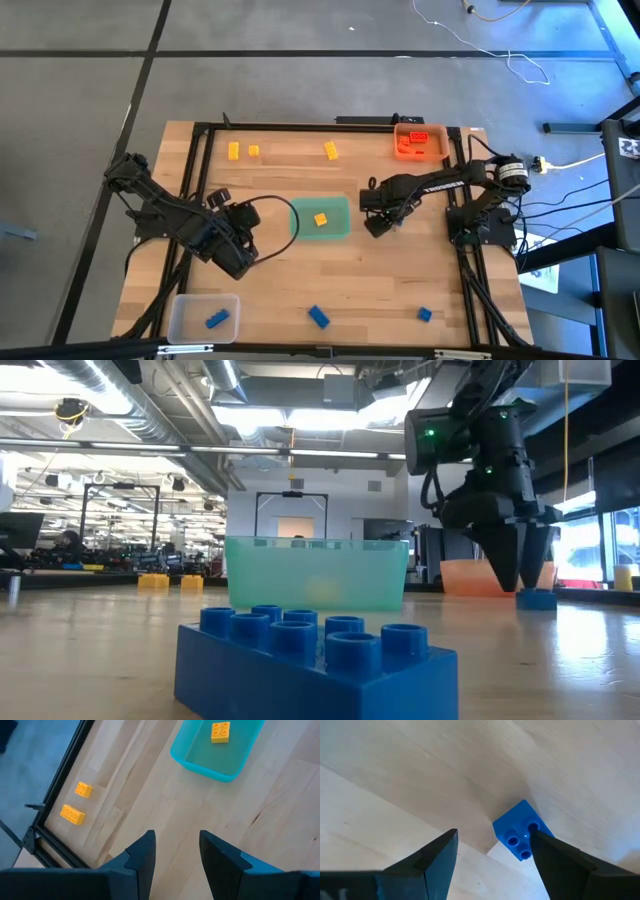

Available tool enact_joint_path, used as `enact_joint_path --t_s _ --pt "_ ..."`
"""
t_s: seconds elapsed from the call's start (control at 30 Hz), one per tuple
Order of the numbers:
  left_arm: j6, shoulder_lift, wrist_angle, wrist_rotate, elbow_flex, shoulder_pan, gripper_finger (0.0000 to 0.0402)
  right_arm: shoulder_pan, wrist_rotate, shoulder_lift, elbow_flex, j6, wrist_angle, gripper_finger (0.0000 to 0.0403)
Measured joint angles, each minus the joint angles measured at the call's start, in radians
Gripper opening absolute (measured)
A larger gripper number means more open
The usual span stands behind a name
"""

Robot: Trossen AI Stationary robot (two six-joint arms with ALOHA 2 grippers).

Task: Sort & place blocks by color
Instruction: Put the blue game piece into the transparent bin

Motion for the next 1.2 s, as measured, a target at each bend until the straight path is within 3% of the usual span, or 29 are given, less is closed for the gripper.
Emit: enact_joint_path --t_s 0.57,0.83,1.07,1.2 --pt "-0.004 0.0 0.0 0.0 0.0 0.0 0.0143 0.001 -0.044 -0.001 0.015 -0.133 -0.072 0.0251" --pt "-0.006 0.0 0.001 0.0 0.0 0.0 0.0143 0.006 0.086 -0.003 0.094 -0.379 -0.195 0.0251" --pt "-0.033 0.0 0.003 0.0 0.0 0.0 0.0143 0.006 -0.047 -0.003 0.03 -0.61 -0.124 0.0251" --pt "-0.033 0.0 0.004 0.0 0.0 0.0 0.0143 0.006 -0.051 -0.003 -0.005 -0.657 -0.105 0.0251"
